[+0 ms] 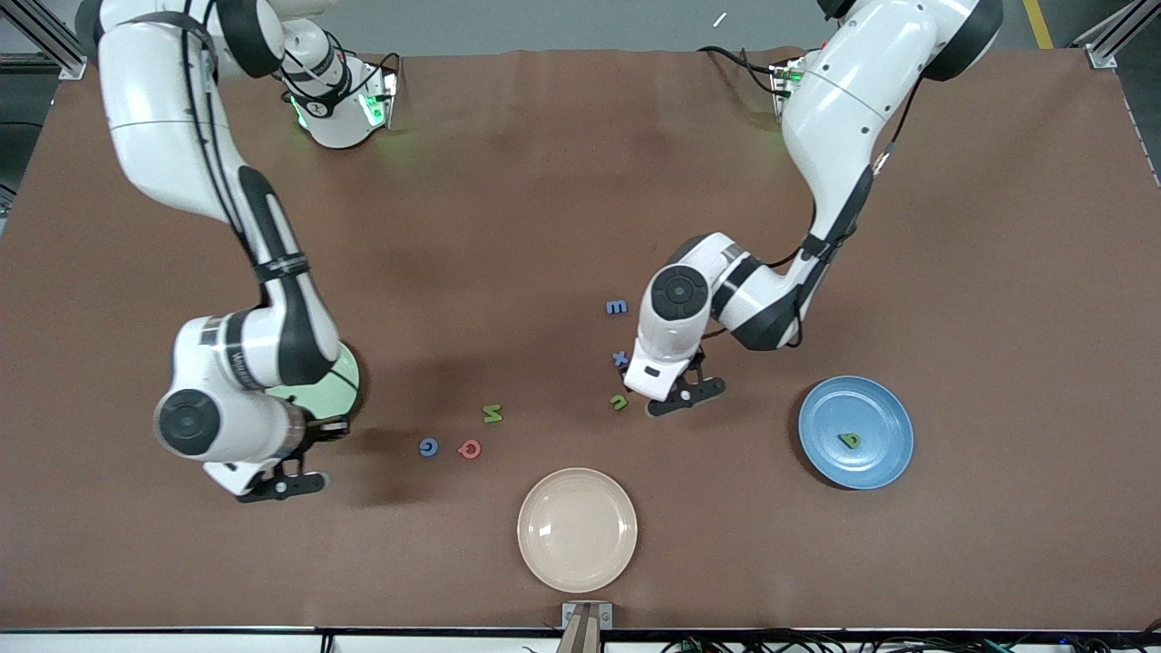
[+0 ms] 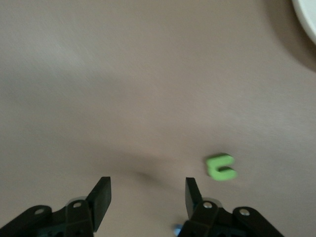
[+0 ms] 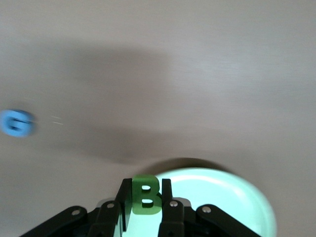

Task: Sort upper and lower case letters into plates
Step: 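Drop the green B on the green plate while the left gripper returns, then grasp the blue x with the left gripper while the right gripper grasps the M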

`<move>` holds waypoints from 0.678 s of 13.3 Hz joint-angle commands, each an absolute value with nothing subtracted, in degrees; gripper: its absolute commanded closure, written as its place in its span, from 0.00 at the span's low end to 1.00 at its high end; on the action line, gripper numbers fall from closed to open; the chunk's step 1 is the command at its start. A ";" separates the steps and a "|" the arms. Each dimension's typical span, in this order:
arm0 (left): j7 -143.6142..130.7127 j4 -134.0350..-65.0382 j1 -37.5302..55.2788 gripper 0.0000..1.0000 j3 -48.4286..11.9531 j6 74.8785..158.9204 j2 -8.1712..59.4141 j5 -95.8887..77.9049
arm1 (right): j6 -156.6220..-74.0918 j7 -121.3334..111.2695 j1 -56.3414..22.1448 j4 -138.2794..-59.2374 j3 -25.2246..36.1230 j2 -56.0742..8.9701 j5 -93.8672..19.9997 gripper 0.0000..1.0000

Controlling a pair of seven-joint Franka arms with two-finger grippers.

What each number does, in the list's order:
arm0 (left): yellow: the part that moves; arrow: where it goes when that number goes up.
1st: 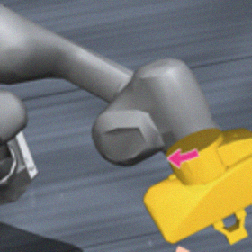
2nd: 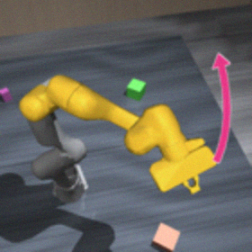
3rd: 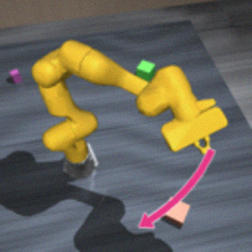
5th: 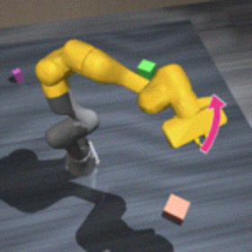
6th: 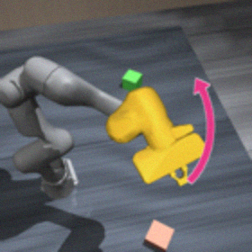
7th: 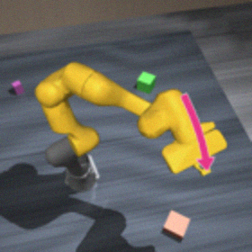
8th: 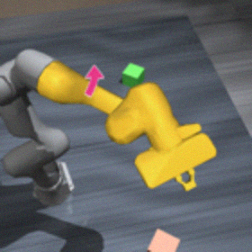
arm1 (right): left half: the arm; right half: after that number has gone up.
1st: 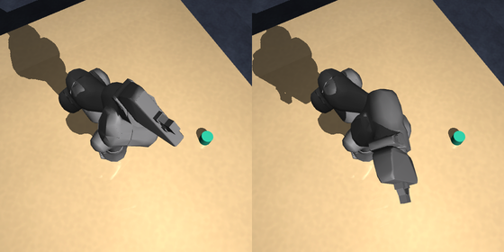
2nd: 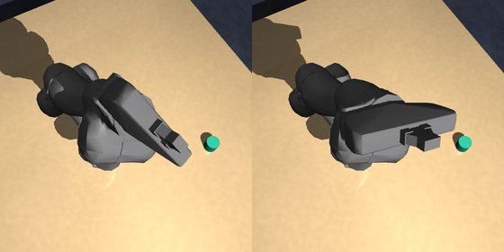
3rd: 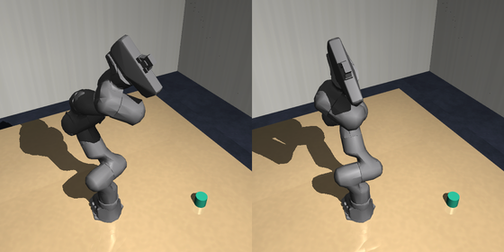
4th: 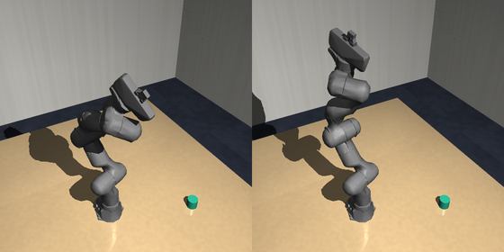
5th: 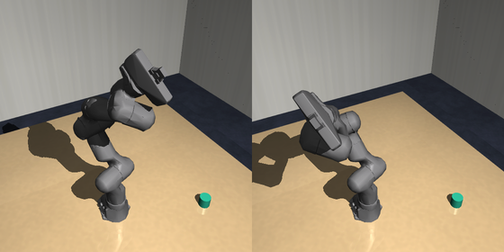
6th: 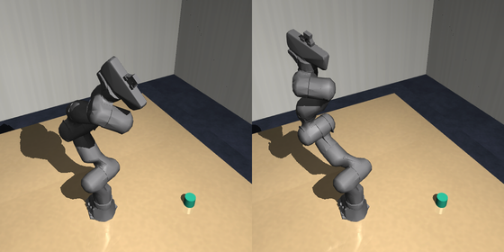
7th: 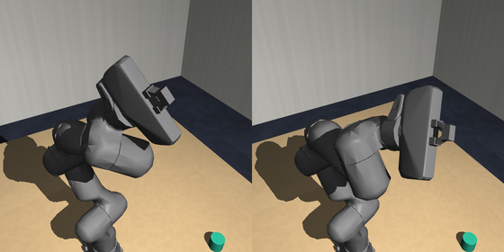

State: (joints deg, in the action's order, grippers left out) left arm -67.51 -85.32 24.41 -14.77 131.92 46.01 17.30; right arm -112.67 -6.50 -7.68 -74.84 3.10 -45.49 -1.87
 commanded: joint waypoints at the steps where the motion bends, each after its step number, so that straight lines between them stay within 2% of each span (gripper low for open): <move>1: -71.19 -81.65 26.62 0.37 -14.41 131.13 48.95 17.32 | -112.59 -12.12 -5.28 -77.60 2.11 -45.09 -2.55 0.83; 5: -72.94 -81.65 28.47 0.42 -14.33 130.96 50.27 15.30 | -112.68 -12.04 -5.54 -81.73 2.11 -45.00 -2.37 0.58; 9: -73.48 -81.74 29.88 0.44 -14.33 130.43 49.92 13.01 | -112.68 -11.78 -5.62 -82.53 2.11 -44.47 -2.37 0.39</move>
State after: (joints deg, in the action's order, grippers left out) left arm -72.60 -83.17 29.14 -14.80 131.77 49.85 14.10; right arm -112.50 -11.60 -5.76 -81.41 2.32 -45.86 -1.88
